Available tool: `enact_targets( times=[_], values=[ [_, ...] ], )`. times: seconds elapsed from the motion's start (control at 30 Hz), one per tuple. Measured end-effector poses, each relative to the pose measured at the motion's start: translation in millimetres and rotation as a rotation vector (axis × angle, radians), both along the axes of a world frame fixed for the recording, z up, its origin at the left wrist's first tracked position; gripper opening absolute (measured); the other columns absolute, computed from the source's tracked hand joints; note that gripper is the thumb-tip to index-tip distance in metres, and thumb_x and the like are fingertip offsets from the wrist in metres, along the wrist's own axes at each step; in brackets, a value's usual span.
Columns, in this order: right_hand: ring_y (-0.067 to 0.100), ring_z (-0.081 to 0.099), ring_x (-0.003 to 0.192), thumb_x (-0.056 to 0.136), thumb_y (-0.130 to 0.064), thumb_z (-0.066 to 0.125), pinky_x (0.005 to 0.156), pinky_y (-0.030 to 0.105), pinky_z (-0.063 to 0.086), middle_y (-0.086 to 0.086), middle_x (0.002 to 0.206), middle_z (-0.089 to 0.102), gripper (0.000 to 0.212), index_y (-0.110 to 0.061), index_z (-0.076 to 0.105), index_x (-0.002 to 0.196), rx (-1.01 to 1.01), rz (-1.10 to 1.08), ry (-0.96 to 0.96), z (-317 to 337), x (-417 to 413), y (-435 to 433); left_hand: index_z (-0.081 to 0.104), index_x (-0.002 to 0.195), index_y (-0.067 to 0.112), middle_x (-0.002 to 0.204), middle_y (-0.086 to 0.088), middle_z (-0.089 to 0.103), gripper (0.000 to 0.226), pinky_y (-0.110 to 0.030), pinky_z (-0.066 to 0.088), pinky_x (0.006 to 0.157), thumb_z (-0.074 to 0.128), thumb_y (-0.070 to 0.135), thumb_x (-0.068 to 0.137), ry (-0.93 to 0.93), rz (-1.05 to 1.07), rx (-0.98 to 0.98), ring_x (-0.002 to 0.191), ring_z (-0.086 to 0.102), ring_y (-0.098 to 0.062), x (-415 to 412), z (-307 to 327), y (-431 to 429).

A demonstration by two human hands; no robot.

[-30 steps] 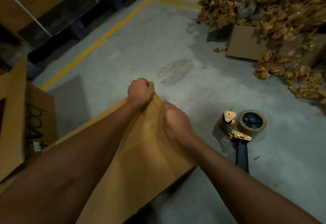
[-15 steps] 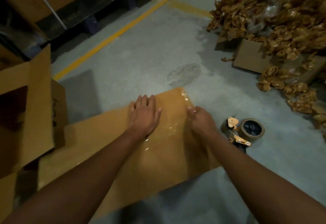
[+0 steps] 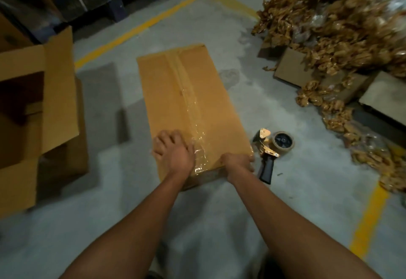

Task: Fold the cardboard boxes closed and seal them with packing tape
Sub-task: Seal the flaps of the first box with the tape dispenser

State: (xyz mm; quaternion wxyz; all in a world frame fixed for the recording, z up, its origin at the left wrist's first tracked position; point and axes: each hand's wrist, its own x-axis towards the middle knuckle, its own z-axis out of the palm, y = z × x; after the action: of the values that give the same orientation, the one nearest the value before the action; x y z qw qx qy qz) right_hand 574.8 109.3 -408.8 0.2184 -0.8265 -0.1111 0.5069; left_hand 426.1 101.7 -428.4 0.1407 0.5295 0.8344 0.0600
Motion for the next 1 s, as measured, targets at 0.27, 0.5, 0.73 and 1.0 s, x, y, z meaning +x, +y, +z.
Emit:
enact_targets(
  times=[0.27,0.5,0.73,1.0],
  values=[
    [0.035,0.064,0.097,0.065,-0.027,0.086,0.087,0.047,0.057,0.016,0.113,0.065,0.065,-0.005,0.057,0.119,0.199,0.110,-0.082,-1,31,45,0.038,0.131,0.009,0.136,-0.017,0.054,0.083,-0.045,0.048,0.092,0.076,0.057,0.076,-0.508,0.514,0.036,0.117,0.057,-0.040,-35,4,15],
    [0.035,0.068,0.080,0.051,-0.035,0.080,0.068,0.056,0.059,0.012,0.087,0.070,0.047,-0.011,0.059,0.085,0.298,0.128,-0.052,11,22,124,0.050,0.120,0.009,0.120,-0.016,0.064,0.053,-0.041,0.050,0.083,0.070,0.045,0.086,-0.350,0.425,0.137,0.107,0.062,-0.039,-60,73,108],
    [0.031,0.063,0.079,0.081,-0.025,0.076,0.074,0.049,0.059,0.007,0.084,0.065,0.024,-0.012,0.060,0.093,0.330,0.288,-0.161,227,42,209,0.052,0.123,0.012,0.118,-0.011,0.064,0.048,-0.031,0.038,0.076,0.068,0.043,0.089,-0.438,0.413,0.109,0.109,0.061,-0.036,-47,261,171],
    [0.031,0.067,0.083,0.075,-0.019,0.076,0.075,0.049,0.059,0.010,0.094,0.071,0.029,-0.013,0.064,0.101,0.381,0.471,-0.162,448,87,313,0.056,0.127,0.017,0.111,-0.006,0.070,0.055,-0.047,0.057,0.087,0.079,0.030,0.079,-1.134,0.722,0.236,0.097,0.068,-0.029,-8,453,240]
  ],
)
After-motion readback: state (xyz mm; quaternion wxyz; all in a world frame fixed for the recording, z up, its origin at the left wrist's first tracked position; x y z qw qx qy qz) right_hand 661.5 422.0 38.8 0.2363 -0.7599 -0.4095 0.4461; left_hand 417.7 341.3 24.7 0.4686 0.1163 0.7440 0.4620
